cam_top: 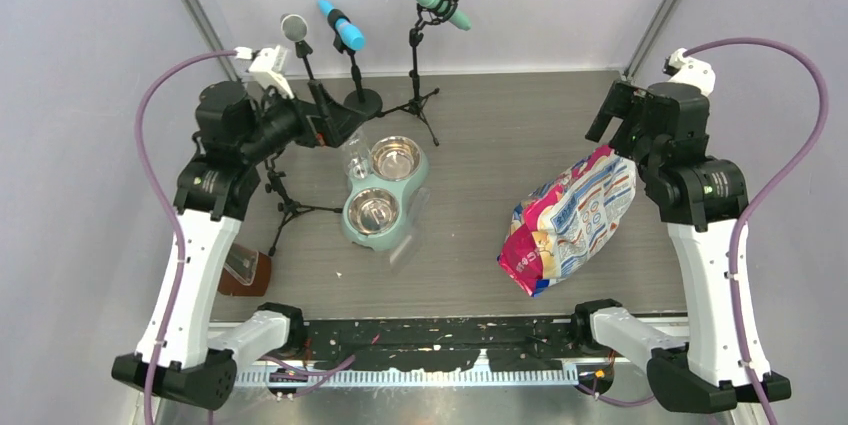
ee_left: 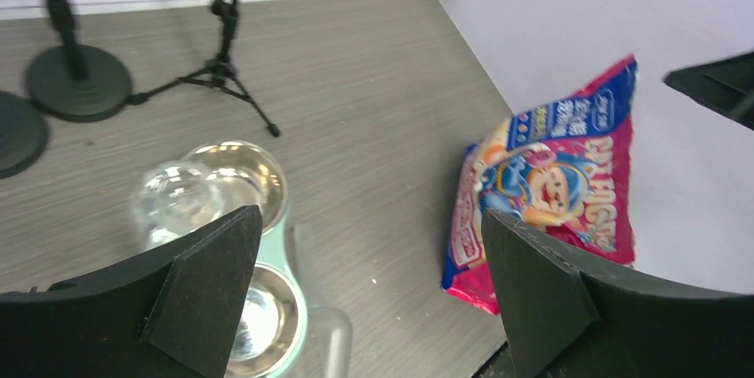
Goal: Serve the pet food
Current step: Move the pet food bag to the center of the board.
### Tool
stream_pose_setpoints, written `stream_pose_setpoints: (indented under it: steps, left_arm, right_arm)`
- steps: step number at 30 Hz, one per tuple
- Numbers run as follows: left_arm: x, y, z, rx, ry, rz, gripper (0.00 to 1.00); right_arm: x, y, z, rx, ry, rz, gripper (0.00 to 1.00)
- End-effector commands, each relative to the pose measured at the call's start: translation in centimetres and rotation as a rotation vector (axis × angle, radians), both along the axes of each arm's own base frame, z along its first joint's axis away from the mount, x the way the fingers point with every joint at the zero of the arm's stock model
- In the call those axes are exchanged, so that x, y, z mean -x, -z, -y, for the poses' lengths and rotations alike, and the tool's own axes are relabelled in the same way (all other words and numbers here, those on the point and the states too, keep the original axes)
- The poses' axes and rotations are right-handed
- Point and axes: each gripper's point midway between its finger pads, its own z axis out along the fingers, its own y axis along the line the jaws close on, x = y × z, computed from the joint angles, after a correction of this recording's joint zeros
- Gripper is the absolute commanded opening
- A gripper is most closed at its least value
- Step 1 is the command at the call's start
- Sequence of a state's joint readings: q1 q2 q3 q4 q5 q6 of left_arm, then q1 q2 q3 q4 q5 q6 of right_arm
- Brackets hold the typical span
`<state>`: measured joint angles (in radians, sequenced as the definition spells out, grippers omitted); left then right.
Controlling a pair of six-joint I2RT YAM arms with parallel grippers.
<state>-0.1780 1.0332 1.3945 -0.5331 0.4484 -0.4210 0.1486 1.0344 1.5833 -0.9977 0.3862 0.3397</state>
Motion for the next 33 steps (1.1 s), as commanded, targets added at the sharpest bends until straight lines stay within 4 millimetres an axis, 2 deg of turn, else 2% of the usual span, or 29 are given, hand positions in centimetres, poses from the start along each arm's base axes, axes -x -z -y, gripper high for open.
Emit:
stream_pose_setpoints:
  steps: [1, 8, 16, 18, 19, 20, 21, 22, 23, 27, 28, 29, 32, 33]
  left_arm:
    - [0.7, -1.2, 3.8, 0.026, 0.158, 0.07, 0.98]
    - [0.0, 1.0, 7.4, -0.014, 0.208, 0.042, 0.98]
    - [-1.0, 3.0, 8.4, -0.069, 0.196, 0.019, 0.98]
    - [-1.4, 3.2, 8.3, -0.083, 0.186, 0.013, 0.98]
    - [-1.5, 3.3, 8.3, -0.091, 0.182, 0.012, 0.98]
    - [-1.6, 3.3, 8.2, -0.098, 0.176, 0.014, 0.98]
    - [-1.7, 3.3, 8.1, -0.106, 0.171, 0.016, 0.98]
    - [-1.8, 3.2, 7.9, -0.116, 0.167, 0.021, 0.98]
    - [-1.8, 3.3, 7.8, -0.131, 0.161, 0.02, 0.98]
    - [-2.1, 3.0, 7.1, -0.18, 0.139, 0.037, 0.99]
    - [-2.1, 2.9, 7.0, -0.182, 0.137, 0.038, 0.99]
    - [-2.1, 2.9, 7.0, -0.184, 0.138, 0.039, 0.99]
    - [-2.1, 2.8, 7.0, -0.185, 0.135, 0.041, 0.99]
    - [-2.1, 2.8, 7.0, -0.184, 0.134, 0.04, 0.99]
  right_arm:
    - [0.9, 2.8, 0.7, -0.017, 0.072, -0.114, 0.99]
    - [-0.9, 5.4, -0.6, -0.186, 0.172, -0.176, 0.83]
    - [-1.2, 8.6, 0.1, -0.21, 0.299, -0.263, 0.72]
    - [-1.3, 9.2, 0.1, -0.208, 0.312, -0.277, 0.61]
    - [-1.4, 9.3, 0.2, -0.206, 0.313, -0.279, 0.41]
    - [-1.5, 9.4, 0.1, -0.206, 0.31, -0.282, 0.33]
    - [-1.8, 9.4, -0.2, -0.208, 0.29, -0.281, 0.16]
    - [-2.2, 9.1, -0.5, -0.214, 0.269, -0.265, 0.11]
    - [-2.4, 8.9, -1.2, -0.226, 0.213, -0.264, 0.07]
    - [-4.9, 6.9, -4.7, -0.301, 0.005, -0.178, 0.05]
    - [-5.6, 5.9, -5.5, -0.311, -0.042, -0.142, 0.05]
    - [-6.1, 5.7, -6.9, -0.337, -0.103, -0.143, 0.05]
    - [-8.0, 2.9, -11.2, -0.388, -0.273, -0.041, 0.05]
    - [-8.4, 2.5, -12.4, -0.395, -0.312, -0.026, 0.05]
